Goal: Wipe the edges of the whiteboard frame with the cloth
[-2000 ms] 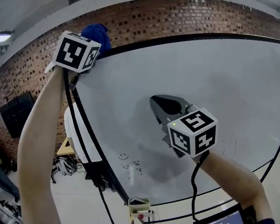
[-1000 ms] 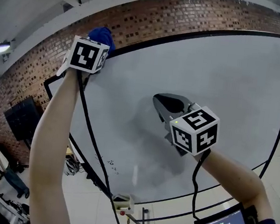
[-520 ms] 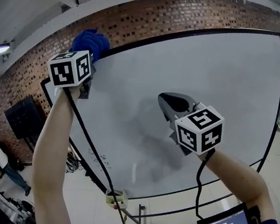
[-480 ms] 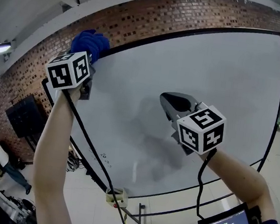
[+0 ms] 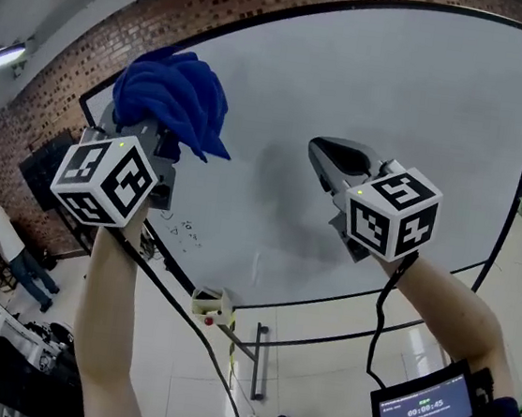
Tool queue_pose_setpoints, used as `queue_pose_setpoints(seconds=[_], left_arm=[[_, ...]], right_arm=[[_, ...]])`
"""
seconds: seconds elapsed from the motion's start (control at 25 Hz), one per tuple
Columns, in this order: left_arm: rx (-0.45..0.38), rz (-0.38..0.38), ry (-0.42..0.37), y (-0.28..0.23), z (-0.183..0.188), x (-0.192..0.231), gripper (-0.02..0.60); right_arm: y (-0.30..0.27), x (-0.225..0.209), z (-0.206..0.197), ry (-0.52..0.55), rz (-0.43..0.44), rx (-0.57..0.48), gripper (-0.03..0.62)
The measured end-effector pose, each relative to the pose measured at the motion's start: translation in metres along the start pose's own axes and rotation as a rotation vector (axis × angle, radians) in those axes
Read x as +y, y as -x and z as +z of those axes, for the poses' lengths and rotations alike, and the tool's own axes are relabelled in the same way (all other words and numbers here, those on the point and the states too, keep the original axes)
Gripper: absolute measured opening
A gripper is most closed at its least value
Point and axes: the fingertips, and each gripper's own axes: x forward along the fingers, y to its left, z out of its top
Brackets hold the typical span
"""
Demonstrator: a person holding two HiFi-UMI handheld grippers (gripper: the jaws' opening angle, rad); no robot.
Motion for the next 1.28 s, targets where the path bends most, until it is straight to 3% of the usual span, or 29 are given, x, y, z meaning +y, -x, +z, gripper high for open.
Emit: queue_pose_setpoints(seconds=[0.16,0.28,0.4,0.56,0.76,0.96,1.08,1.28], left_arm=[[0.017,-0.027,0.078,0.061,-0.016,-0.071,0.137],[0.061,-0.055,0.101,0.1,-0.064,-0.135,0.137],[0.096,-0.091,0.13,0.138,-0.101,-0.18,0.137],[0.207,-0.097,0.256,0.212,-0.138,-0.214,0.137],[0.339,-0.123,0.31,0.271,-0.186,-0.257,0.137],[0.383,-0.132,0.382,0.336,-0.177,-0.293,0.137],[0.42,-0.141,0.434,0.359,-0.187,-0.309,0.137],[0.478,-0.174,0.409,0.394,-0.2,-0.324,0.137]], right_arm=[[0.025,0.015,-0.011,-0.061,0.012,0.045,0.011],[0.048,0.02,-0.041,-0.083,0.0,0.076,0.011],[0.067,0.037,-0.063,-0.025,-0.006,0.075,0.011],[0.115,0.085,-0.094,0.033,-0.031,0.12,0.011],[0.164,0.107,-0.144,-0.025,-0.084,0.198,0.011],[0.226,0.157,-0.154,-0.057,-0.125,0.248,0.011],[0.246,0.179,-0.164,-0.054,-0.097,0.266,0.011],[0.274,0.211,-0.191,-0.016,-0.066,0.304,0.011]])
